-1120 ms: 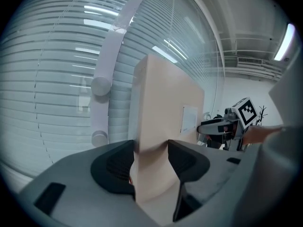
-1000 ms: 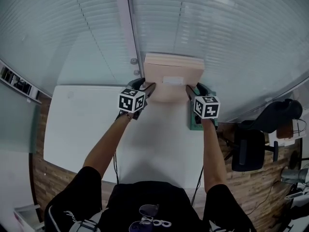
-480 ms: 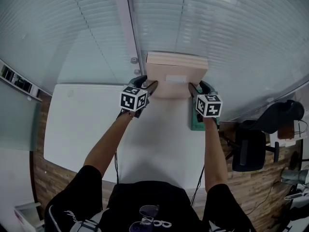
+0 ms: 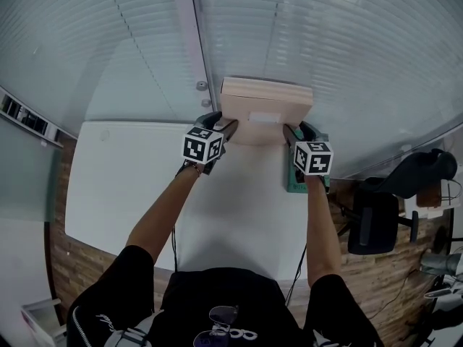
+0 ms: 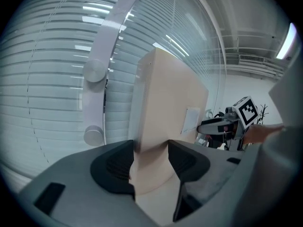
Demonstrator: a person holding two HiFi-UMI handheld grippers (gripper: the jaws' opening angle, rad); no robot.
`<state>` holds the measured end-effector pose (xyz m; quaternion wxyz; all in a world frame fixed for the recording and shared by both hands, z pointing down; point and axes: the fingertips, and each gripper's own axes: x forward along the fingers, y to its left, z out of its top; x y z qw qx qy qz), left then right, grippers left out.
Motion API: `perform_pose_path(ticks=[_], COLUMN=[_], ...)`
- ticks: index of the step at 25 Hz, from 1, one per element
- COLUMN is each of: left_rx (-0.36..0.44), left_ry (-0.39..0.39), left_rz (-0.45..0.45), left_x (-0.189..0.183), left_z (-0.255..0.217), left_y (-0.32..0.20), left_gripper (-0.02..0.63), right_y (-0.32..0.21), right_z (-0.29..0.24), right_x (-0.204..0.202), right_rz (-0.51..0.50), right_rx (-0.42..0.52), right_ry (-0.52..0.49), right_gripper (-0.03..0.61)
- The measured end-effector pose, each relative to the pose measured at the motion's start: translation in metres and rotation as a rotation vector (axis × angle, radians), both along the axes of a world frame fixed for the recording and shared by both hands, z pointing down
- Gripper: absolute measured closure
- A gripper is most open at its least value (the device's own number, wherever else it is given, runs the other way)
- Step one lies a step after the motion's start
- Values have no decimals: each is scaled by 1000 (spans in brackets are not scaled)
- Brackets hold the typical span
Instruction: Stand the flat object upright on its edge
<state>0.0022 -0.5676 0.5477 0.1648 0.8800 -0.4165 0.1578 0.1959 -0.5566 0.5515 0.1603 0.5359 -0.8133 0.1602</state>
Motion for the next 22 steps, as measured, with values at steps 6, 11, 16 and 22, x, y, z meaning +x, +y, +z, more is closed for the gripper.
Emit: perform_pose_path(ticks=[6, 11, 16, 22], left_rx=[-3, -21, -23, -22], left_ry=[6, 19, 13, 16], left_rz=[8, 22, 24, 14], left_x=[0, 3, 4, -3], left_z=[0, 1, -3, -6], left_y=[1, 2, 6, 16], left_gripper=[371, 369, 357, 357], right_y=[1, 2, 6, 16], right_z=[0, 1, -2, -6], right_x=[0, 0, 1, 3], right_rz=[-6, -17, -16, -10], right_rx=[7, -1, -2, 2], right_ry=[-7, 6, 13, 8], right_gripper=[348, 348, 348, 348])
